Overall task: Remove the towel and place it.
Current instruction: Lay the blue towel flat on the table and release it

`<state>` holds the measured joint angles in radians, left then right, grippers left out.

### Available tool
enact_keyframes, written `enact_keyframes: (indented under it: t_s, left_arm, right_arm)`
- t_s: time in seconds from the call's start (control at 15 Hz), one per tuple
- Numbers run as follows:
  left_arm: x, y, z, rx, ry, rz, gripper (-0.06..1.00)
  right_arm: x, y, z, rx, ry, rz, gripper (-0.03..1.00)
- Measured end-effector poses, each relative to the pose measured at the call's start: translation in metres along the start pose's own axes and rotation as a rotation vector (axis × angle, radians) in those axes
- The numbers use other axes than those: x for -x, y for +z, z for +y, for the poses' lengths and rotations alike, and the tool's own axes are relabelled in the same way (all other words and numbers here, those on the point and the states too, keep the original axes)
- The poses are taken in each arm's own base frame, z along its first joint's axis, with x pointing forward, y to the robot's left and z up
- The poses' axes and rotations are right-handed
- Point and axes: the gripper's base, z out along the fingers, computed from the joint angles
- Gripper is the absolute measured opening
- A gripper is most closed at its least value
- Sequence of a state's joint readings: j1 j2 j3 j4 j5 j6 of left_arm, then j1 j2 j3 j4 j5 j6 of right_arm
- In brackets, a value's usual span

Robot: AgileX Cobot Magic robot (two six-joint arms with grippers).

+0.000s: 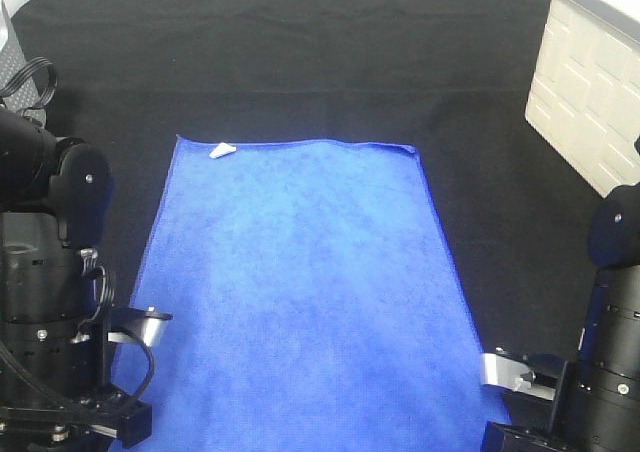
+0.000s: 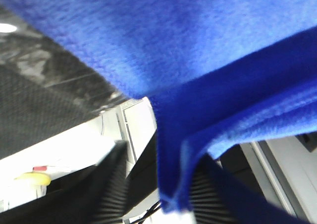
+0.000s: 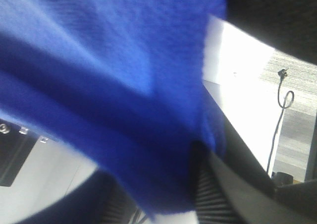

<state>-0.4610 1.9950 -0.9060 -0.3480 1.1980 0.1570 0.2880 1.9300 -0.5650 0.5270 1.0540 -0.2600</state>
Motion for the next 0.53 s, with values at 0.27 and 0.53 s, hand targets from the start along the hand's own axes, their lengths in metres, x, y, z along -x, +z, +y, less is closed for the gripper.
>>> enact_keyframes:
  t_s: [0.27,0.53]
  left_arm:
    - [-0.001,0.0,0.0,-0.002,-0.032,0.007,0.58]
    - [-0.011,-0.013,-0.015,-0.028,-0.012,-0.06,0.6]
  right_arm:
    - [-0.002,0.001,-0.001,0.0,0.0,0.013,0.58]
    - [-0.004,0.001,0.0,0.011,0.003,0.038,0.6]
